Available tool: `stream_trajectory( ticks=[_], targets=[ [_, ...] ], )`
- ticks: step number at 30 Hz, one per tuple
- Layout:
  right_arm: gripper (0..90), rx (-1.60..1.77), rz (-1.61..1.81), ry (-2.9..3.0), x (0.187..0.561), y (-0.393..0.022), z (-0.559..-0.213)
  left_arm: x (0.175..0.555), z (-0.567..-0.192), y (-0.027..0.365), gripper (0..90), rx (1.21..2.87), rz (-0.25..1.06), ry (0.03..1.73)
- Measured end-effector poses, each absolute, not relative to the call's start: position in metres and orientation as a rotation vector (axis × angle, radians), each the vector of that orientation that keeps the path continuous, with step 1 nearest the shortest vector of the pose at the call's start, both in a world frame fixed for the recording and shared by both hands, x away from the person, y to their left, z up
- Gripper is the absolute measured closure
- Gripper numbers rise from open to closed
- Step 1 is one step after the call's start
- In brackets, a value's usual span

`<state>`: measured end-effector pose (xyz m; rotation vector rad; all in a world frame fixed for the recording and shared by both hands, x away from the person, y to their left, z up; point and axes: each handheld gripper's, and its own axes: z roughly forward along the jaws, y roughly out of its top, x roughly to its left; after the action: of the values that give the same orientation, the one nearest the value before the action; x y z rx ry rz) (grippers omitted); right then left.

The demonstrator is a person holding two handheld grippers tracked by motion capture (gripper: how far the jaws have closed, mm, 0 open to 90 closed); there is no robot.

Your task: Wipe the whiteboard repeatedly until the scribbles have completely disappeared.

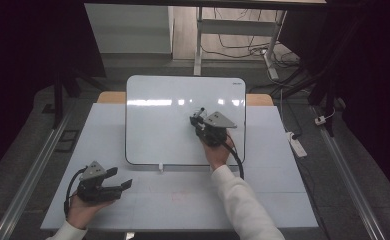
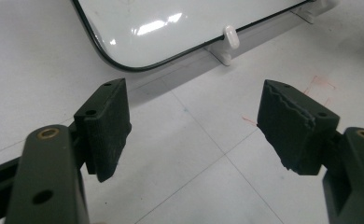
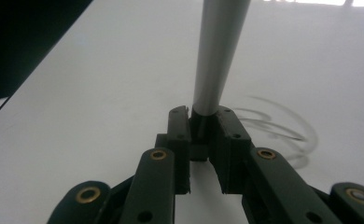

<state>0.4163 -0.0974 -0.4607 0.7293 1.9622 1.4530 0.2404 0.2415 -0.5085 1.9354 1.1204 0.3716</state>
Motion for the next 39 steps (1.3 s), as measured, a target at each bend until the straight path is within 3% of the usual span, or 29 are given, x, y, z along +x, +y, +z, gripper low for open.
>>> stream_trajectory(
  ticks=[6, 12, 18, 23, 29, 35, 39],
  targets=[
    [77.5, 0.863, 1.450, 1.853, 0.424, -0.141, -0.451, 0.240, -0.508, 0.243, 26.1, 1.925, 0.370, 1.124],
    [77.5, 0.745, 1.421, 1.945, 0.415, -0.105, -0.459, 0.241, -0.508, 0.242, 26.1, 1.932, 0.368, 1.118],
    [77.5, 0.899, 1.465, 1.845, 0.424, -0.136, -0.451, 0.241, -0.509, 0.243, 26.1, 1.927, 0.368, 1.124],
    [77.5, 0.762, 1.422, 1.945, 0.415, -0.111, -0.459, 0.242, -0.508, 0.242, 26.1, 1.930, 0.366, 1.122],
    [77.5, 0.899, 1.420, 1.825, 0.429, -0.146, -0.444, 0.242, -0.509, 0.240, 26.1, 1.937, 0.365, 1.114],
    [77.5, 0.761, 1.403, 1.942, 0.416, -0.114, -0.456, 0.243, -0.509, 0.241, 26.1, 1.935, 0.365, 1.118],
    [77.5, 0.852, 1.406, 1.863, 0.423, -0.137, -0.450, 0.241, -0.508, 0.243, 26.1, 1.923, 0.367, 1.119]
  ],
)
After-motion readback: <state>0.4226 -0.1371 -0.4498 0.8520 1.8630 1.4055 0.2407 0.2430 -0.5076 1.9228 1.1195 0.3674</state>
